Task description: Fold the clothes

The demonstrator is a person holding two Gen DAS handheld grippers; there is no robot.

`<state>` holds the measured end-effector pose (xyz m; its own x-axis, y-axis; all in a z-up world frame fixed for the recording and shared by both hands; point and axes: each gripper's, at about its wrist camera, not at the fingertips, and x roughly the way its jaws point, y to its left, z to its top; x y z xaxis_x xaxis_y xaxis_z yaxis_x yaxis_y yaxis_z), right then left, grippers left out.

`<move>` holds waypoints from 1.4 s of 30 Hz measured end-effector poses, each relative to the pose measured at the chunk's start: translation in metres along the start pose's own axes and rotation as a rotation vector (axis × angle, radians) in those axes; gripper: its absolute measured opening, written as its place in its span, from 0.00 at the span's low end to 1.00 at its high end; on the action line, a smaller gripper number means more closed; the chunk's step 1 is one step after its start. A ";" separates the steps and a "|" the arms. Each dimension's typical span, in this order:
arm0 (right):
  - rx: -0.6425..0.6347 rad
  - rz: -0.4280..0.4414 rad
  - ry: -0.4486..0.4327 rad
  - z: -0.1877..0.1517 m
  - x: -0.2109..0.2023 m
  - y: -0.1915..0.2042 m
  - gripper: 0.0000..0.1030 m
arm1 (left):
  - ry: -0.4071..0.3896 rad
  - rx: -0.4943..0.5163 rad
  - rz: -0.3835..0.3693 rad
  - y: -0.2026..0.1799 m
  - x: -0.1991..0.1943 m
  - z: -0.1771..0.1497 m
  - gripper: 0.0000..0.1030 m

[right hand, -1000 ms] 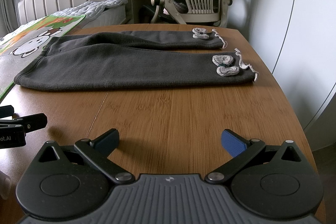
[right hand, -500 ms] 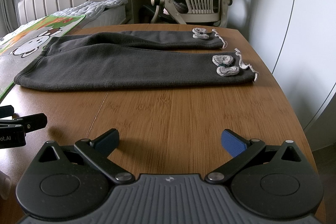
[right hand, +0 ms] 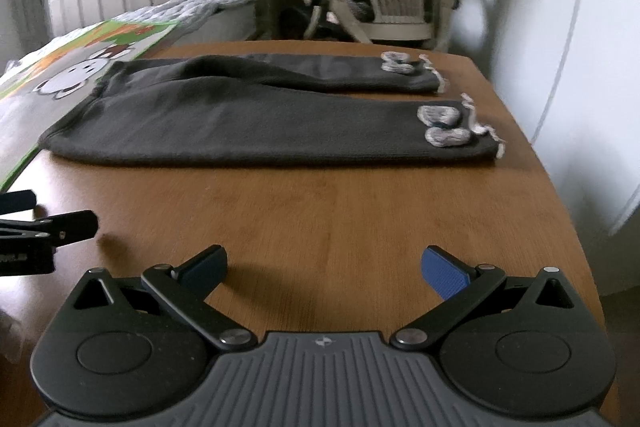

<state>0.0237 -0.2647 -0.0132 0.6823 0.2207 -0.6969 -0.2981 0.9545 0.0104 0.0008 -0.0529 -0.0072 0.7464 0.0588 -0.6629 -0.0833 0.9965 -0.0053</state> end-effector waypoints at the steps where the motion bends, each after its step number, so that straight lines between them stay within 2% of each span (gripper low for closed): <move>1: -0.016 0.018 -0.001 0.000 0.000 0.002 1.00 | 0.004 0.009 0.000 -0.001 0.000 0.000 1.00; 4: -0.039 0.061 -0.005 0.000 -0.001 0.005 1.00 | 0.013 0.023 -0.011 0.000 0.000 0.001 1.00; 8: -0.009 0.130 -0.021 0.003 -0.001 -0.001 1.00 | 0.036 0.031 -0.049 0.006 -0.001 0.004 1.00; 13: 0.034 0.183 -0.051 0.016 0.003 -0.015 1.00 | 0.046 -0.107 -0.143 0.030 -0.004 0.028 1.00; 19: -0.023 0.200 -0.180 0.051 -0.002 -0.023 1.00 | -0.002 -0.076 -0.094 0.030 0.009 0.068 1.00; 22: -0.030 0.237 -0.243 0.065 0.002 -0.028 1.00 | 0.012 -0.087 -0.100 0.030 0.026 0.080 1.00; 24: -0.010 0.258 -0.318 0.071 0.006 -0.033 1.00 | 0.024 -0.092 -0.100 0.031 0.038 0.085 1.00; 26: 0.013 0.257 -0.358 0.078 0.015 -0.036 1.00 | 0.037 -0.100 -0.092 0.033 0.048 0.088 1.00; 29: 0.022 0.256 -0.303 0.092 0.038 -0.034 1.00 | 0.054 -0.112 -0.084 0.038 0.060 0.088 1.00; 32: 0.038 0.281 -0.211 0.103 0.062 -0.031 1.00 | 0.081 -0.133 -0.081 0.045 0.071 0.084 1.00; 37: 0.091 0.341 -0.052 0.107 0.099 -0.027 1.00 | 0.044 -0.107 -0.103 0.049 0.071 0.075 1.00; 42: 0.027 0.326 -0.053 0.094 0.094 -0.016 1.00 | 0.024 -0.074 -0.117 0.048 0.063 0.064 1.00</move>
<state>0.1552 -0.2408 -0.0118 0.5879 0.5249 -0.6156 -0.4894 0.8367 0.2460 0.0859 0.0022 -0.0018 0.7376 -0.0598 -0.6726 -0.0458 0.9893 -0.1383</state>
